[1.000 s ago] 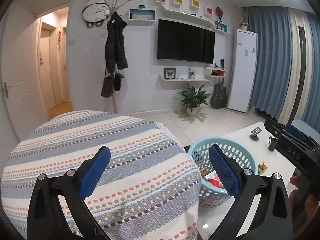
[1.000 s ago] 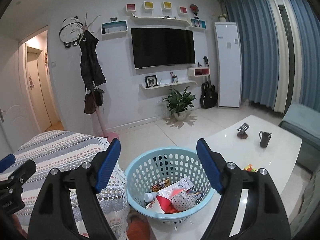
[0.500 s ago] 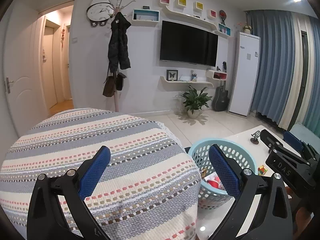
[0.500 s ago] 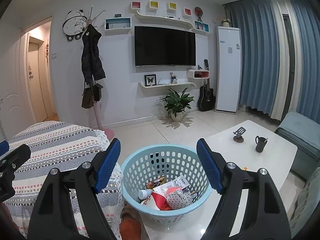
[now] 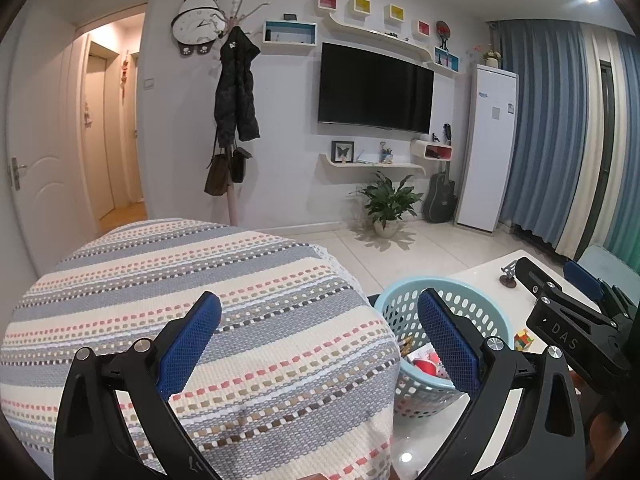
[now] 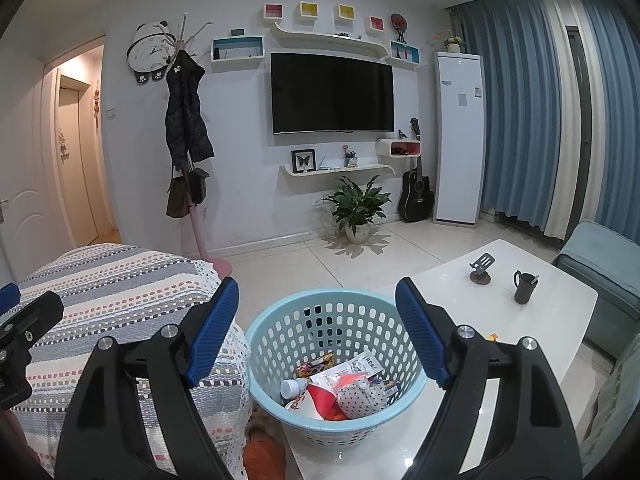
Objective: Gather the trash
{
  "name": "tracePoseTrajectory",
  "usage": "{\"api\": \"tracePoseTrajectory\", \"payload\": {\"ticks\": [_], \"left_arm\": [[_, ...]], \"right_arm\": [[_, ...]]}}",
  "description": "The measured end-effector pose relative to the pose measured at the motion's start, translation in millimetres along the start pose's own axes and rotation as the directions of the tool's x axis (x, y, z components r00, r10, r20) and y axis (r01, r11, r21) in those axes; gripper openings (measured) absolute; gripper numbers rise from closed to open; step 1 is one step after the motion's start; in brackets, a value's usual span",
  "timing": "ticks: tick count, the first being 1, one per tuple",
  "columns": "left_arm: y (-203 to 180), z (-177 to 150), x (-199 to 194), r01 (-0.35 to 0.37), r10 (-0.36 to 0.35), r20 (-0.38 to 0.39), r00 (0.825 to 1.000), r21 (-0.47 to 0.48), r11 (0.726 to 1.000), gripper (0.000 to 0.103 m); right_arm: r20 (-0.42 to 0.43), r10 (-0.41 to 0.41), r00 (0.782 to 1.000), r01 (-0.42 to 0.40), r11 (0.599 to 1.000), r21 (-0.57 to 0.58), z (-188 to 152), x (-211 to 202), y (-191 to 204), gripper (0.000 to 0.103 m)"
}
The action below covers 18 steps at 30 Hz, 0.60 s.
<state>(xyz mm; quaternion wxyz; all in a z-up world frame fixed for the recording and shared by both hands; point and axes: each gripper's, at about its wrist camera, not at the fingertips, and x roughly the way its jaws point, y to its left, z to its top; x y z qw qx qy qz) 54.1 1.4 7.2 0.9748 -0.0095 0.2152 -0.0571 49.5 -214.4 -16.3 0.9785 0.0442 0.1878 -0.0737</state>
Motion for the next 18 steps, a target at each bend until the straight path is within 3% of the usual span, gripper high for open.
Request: {"api": "tracePoseTrajectory", "payload": {"ticks": [18], "left_arm": [[3.8, 0.1, 1.7, 0.003, -0.003, -0.016, 1.0, -0.006, 1.0, 0.095]], "right_arm": [[-0.009, -0.002, 1.0, 0.002, 1.0, 0.0, -3.2, 1.8, 0.1, 0.08]]}}
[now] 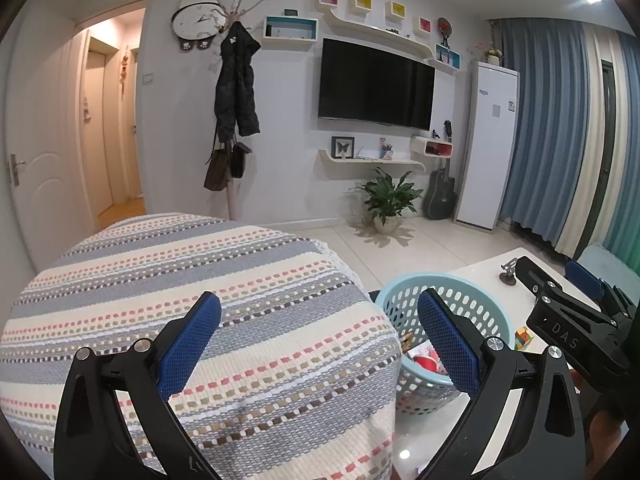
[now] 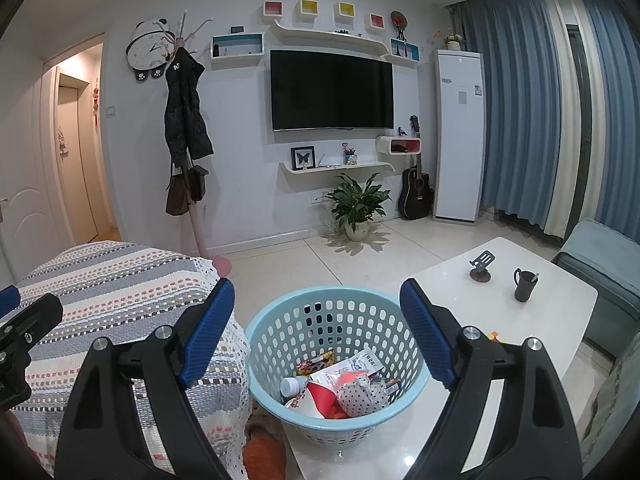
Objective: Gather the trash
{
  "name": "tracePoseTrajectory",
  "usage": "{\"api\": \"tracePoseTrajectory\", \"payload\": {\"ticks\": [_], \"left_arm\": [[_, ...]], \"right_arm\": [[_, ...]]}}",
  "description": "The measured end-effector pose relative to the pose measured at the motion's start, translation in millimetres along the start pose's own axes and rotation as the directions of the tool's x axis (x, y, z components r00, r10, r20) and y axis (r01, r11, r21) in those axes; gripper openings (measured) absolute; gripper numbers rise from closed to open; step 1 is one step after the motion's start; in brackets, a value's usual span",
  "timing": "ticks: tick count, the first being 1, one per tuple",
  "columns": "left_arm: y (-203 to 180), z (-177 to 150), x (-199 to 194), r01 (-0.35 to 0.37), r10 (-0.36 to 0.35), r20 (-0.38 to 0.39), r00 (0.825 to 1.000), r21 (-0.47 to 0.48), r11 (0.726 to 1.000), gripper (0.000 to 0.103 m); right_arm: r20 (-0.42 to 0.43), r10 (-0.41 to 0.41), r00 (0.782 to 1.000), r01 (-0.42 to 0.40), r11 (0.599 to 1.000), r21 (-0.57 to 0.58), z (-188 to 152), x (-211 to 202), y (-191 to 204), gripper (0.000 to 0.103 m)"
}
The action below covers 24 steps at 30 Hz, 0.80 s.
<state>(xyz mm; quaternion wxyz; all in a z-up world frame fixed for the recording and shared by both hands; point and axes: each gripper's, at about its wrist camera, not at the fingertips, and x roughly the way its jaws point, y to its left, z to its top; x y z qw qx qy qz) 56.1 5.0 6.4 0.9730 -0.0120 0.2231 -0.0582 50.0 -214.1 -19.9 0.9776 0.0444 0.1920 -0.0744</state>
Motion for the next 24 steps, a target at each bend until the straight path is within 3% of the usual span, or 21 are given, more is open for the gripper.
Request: {"api": "tracePoseTrajectory", "payload": {"ticks": [24], "left_arm": [[-1, -1, 2, -0.008, 0.008, 0.0, 1.0, -0.005, 1.0, 0.095]], "right_arm": [[-0.017, 0.001, 1.0, 0.0, 1.0, 0.022, -1, 11, -4, 0.081]]}}
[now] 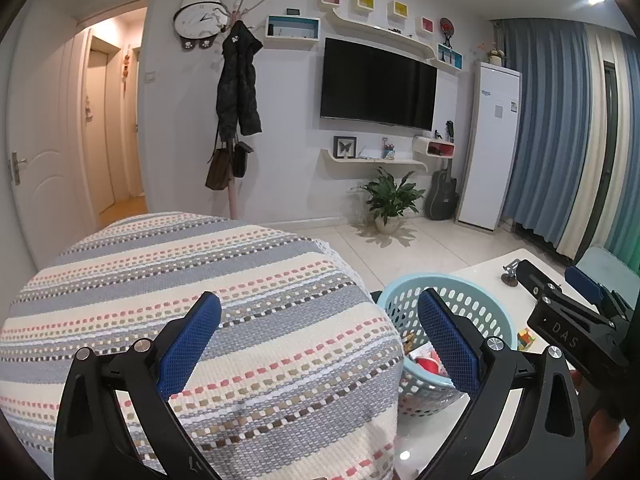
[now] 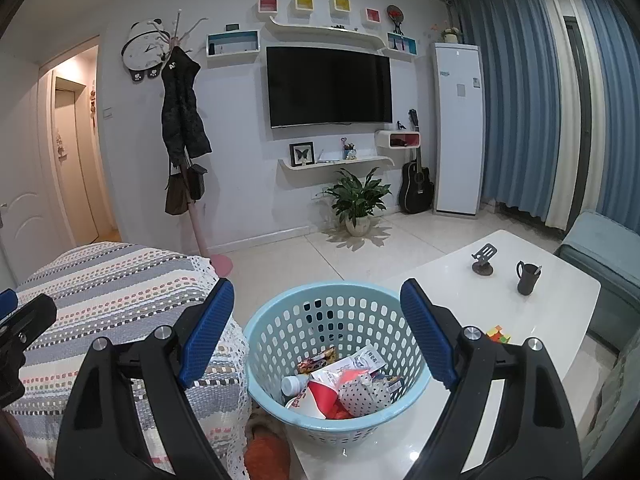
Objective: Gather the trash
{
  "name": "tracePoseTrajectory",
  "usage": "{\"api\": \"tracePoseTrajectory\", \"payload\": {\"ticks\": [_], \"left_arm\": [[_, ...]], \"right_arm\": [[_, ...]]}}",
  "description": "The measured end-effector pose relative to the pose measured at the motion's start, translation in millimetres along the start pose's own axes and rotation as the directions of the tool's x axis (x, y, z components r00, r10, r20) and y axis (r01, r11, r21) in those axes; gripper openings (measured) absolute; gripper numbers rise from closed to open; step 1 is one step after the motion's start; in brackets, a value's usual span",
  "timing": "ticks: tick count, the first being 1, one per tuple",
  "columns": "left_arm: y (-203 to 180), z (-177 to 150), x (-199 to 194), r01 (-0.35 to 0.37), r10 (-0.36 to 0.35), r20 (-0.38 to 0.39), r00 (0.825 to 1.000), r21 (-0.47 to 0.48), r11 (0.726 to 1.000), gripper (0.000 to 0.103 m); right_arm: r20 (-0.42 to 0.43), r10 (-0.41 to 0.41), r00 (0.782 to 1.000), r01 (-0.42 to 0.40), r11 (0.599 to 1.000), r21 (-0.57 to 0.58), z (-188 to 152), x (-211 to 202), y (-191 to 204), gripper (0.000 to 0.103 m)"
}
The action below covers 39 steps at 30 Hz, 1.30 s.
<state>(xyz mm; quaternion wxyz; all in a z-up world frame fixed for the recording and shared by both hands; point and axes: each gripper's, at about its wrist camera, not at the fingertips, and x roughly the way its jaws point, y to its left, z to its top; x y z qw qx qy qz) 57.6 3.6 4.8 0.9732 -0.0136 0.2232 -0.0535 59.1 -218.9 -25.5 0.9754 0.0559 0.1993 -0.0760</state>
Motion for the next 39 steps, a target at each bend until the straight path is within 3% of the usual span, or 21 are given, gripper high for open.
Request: {"api": "tracePoseTrajectory", "payload": {"ticks": [39], "left_arm": [[3, 3, -11, -0.028, 0.028, 0.035, 0.999, 0.009, 1.0, 0.095]], "right_arm": [[-0.003, 0.004, 1.0, -0.004, 1.0, 0.008, 4, -9, 0, 0.084]]}}
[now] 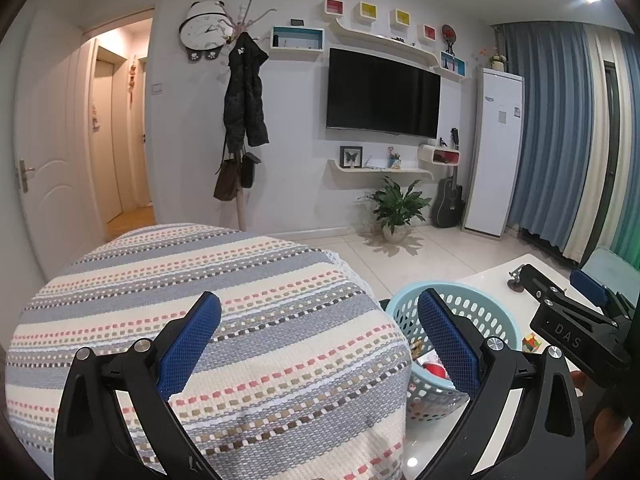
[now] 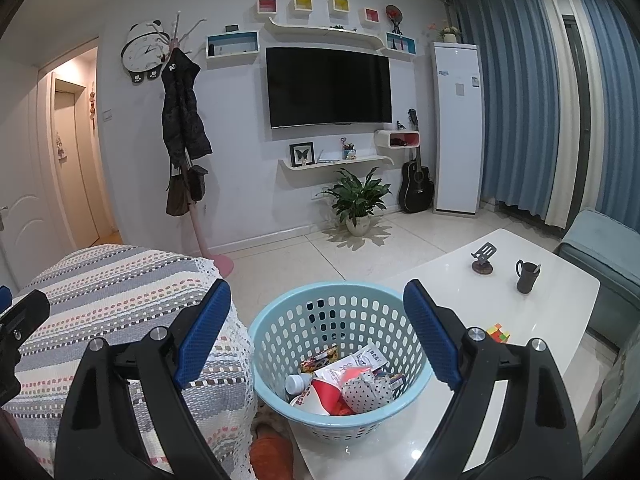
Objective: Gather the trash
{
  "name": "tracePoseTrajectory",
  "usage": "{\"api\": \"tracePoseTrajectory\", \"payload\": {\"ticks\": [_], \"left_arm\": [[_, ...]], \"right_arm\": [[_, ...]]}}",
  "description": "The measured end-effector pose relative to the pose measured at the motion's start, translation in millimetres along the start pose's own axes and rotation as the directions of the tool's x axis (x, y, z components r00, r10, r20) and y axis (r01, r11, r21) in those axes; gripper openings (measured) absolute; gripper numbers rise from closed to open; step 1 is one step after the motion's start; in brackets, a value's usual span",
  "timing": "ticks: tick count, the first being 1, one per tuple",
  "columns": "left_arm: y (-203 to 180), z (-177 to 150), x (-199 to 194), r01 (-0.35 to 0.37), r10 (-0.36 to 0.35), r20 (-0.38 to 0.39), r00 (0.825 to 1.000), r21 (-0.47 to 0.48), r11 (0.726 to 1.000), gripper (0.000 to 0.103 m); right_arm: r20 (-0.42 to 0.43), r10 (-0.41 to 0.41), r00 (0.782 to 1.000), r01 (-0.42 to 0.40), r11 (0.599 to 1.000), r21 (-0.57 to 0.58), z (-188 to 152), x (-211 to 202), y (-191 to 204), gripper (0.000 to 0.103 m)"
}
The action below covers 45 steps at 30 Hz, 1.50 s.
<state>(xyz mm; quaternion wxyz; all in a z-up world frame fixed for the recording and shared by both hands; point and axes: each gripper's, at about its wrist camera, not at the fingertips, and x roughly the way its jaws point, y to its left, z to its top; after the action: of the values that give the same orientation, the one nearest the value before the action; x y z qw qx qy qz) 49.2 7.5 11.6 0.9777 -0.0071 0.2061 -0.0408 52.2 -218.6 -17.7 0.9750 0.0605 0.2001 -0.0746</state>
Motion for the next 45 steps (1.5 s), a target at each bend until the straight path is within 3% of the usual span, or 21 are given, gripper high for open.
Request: {"api": "tracePoseTrajectory", "payload": {"ticks": [45], "left_arm": [[-0.4, -2.3, -2.3, -0.004, 0.004, -0.001, 1.0, 0.003, 1.0, 0.095]], "right_arm": [[-0.026, 0.004, 1.0, -0.004, 1.0, -0.012, -3.9, 4.7, 2.3, 0.084]]}}
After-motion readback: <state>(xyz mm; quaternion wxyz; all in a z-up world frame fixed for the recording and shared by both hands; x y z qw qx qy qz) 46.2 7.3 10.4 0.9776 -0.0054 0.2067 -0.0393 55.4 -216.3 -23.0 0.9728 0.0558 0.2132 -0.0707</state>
